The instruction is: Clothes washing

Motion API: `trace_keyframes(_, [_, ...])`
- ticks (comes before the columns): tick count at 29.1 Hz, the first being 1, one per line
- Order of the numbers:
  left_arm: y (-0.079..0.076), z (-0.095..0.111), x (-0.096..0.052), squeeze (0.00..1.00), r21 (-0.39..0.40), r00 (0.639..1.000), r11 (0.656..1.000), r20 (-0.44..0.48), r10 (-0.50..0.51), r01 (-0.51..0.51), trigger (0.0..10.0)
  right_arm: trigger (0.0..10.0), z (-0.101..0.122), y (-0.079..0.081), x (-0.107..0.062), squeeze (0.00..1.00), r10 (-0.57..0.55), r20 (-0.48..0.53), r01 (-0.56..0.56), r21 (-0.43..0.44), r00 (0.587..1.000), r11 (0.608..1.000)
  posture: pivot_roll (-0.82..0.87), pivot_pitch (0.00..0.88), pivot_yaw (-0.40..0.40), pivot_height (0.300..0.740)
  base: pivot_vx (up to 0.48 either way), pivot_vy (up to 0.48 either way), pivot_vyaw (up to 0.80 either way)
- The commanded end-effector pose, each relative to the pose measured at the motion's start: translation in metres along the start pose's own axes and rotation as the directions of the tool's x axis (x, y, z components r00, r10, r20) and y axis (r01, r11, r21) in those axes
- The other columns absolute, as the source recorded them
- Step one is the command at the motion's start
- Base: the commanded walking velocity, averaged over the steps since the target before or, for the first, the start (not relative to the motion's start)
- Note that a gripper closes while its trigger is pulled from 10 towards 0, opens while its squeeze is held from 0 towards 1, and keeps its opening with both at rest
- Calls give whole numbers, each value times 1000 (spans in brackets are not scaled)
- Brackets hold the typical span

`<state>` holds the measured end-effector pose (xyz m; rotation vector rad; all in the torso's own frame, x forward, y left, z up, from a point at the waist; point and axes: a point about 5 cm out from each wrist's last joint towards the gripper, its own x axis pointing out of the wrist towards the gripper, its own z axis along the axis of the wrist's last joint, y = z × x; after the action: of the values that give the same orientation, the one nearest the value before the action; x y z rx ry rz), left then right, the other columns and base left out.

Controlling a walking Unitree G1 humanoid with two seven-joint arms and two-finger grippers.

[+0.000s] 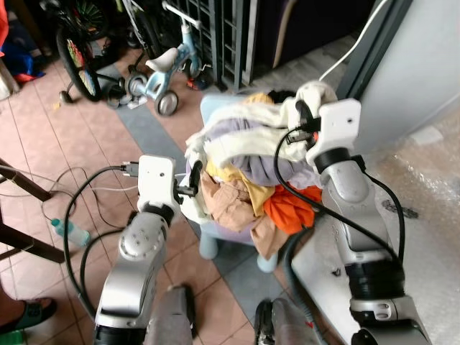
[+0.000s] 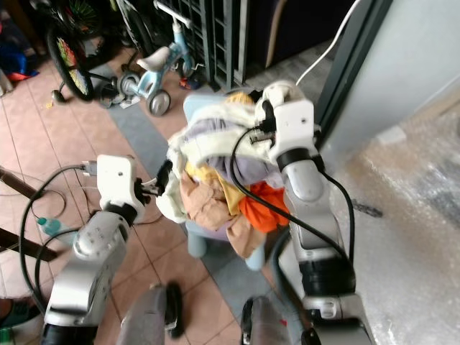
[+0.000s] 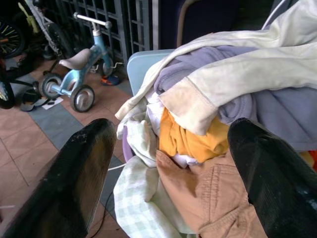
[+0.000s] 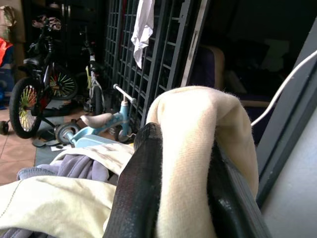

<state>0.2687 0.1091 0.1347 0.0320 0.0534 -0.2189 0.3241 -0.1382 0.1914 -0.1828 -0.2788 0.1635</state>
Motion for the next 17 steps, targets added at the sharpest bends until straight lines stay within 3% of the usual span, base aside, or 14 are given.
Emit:
trace_keyframes(1, [5, -1, -2, 0, 13, 1000, 1000, -5, 14, -14, 10000, 10000, 1, 3, -1, 0, -1, 6, 1, 11, 1000, 1000, 59, 131, -1, 740, -259, 0, 0])
trace_keyframes(7, [5, -3, -4, 0, 18, 1000, 1000, -11, 10, -10, 10000, 10000, -8, 8, -6, 0, 12, -28, -11, 20, 1000, 1000, 62, 126, -2, 740, -259, 0, 0])
trace_keyframes(13, [6, 2, 0, 0, 24, 1000, 1000, 6, 1, -1, 10000, 10000, -4, 9, 0, 0, 10, -13, -10, 23, 1000, 1000, 56, 138, 8, 740, -167, 0, 0])
trace_keyframes(17, [8, 10, 3, 0, -39, 999, 999, 46, -8, 10, 10000, 10000, -4, 3, 2, 0, -9, -18, 9, 16, 1000, 1000, 46, 137, 5, 740, 0, 0, 0])
